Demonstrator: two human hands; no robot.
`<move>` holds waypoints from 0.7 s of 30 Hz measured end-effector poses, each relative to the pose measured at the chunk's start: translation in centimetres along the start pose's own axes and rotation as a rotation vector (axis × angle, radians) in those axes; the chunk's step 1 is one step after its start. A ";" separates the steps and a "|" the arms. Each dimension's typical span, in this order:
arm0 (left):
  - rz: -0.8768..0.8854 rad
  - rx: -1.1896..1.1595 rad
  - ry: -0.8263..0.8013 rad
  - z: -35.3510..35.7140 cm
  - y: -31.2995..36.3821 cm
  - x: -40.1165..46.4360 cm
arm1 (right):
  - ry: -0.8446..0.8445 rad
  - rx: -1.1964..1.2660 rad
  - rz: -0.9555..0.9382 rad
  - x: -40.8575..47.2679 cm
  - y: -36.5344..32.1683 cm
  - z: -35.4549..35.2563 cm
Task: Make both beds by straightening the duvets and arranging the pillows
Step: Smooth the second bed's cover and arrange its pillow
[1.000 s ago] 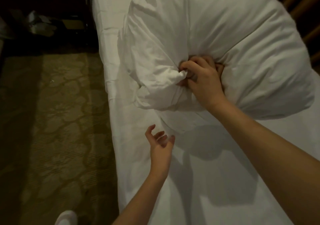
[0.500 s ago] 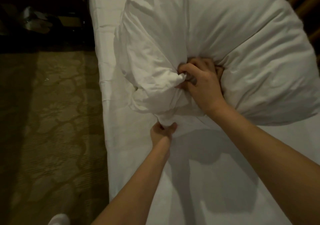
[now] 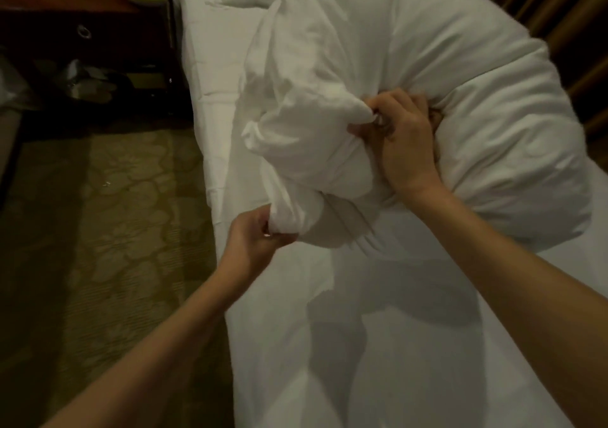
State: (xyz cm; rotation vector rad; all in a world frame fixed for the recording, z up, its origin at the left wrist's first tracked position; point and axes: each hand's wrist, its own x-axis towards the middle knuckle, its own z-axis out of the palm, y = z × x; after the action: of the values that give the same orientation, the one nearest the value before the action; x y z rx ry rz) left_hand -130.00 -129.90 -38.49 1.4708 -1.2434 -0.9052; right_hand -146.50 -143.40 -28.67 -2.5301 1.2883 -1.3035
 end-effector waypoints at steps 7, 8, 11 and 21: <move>-0.316 -0.084 -0.051 1.1 -7.6 -3.3 | -0.162 -0.163 -0.004 -9.3 2.1 -0.5; -0.335 -0.085 -0.038 1.2 -8.2 -3.6 | -0.165 -0.176 0.018 -10.3 2.5 -0.4; -0.328 -0.074 -0.023 0.1 -6.8 -3.9 | -0.174 -0.122 0.070 -9.6 2.5 0.3; 0.014 0.026 0.214 -0.9 10.1 3.0 | -0.253 -0.153 -0.058 -7.6 -2.4 -1.9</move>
State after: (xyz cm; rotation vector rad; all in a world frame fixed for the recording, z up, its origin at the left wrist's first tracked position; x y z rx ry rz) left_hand -131.19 -132.69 -28.35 1.5343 -1.1087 -0.7043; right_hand -148.61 -136.02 -31.66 -2.7430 1.3156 -0.8847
